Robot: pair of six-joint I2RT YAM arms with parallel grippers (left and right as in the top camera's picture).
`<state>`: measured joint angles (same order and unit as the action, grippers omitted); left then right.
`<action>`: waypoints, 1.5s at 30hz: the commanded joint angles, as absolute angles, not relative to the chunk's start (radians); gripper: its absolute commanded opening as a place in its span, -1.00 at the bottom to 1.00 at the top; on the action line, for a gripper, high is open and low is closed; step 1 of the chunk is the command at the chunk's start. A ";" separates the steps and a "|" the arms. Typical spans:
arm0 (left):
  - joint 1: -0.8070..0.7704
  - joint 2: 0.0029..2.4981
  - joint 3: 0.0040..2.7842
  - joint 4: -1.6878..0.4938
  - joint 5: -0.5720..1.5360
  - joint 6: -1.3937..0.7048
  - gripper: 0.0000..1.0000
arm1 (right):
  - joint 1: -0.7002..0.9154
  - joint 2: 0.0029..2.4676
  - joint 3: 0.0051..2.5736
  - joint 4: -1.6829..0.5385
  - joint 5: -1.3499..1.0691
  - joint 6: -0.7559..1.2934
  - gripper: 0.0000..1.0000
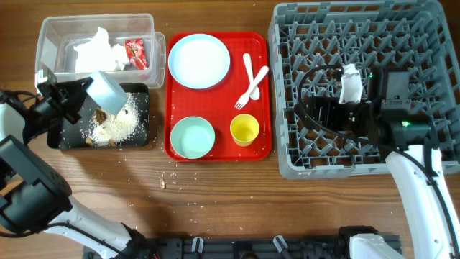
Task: Sort waste into correct bins and load items into the dishwasher rack
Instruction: 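Tip the blue bowl over the black tray to dump scraps, then return the empty blue bowl to the red tray, then grasp the yellow cup with left gripper and lift it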
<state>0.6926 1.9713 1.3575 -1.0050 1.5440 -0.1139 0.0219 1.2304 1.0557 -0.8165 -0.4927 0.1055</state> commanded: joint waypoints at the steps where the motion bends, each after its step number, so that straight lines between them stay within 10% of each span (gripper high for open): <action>1: 0.698 1.975 1.353 -1.032 1.577 -0.147 -0.92 | 0.025 1.237 1.071 -0.820 -0.494 0.108 0.99; 11: 0.567 1.831 1.375 -1.172 1.521 0.004 -0.92 | 0.025 1.237 1.071 -0.815 -0.486 0.104 0.99; 17: 0.299 1.701 1.422 -0.995 1.138 -0.072 -0.92 | 0.025 1.238 1.071 -0.802 -0.486 0.105 0.99; 25: -0.298 1.754 1.422 -0.780 0.101 -0.113 -0.92 | 0.025 1.238 1.071 -0.802 -0.487 0.108 0.99; 33: -0.487 1.946 1.422 -0.720 -0.002 -0.113 -0.91 | 0.025 1.238 1.071 -0.818 -0.486 0.107 1.00; 35: -0.494 1.956 1.422 -0.721 -0.001 -0.113 -0.76 | 0.025 1.238 1.071 -0.818 -0.487 0.107 1.00; 38: -0.492 1.946 1.425 -0.716 -0.001 -0.113 0.00 | 0.025 1.238 1.071 -0.818 -0.487 0.107 1.00; 45: -0.488 1.820 1.577 -0.884 0.214 -0.043 0.40 | 0.025 1.238 1.071 -0.816 -0.486 0.106 0.99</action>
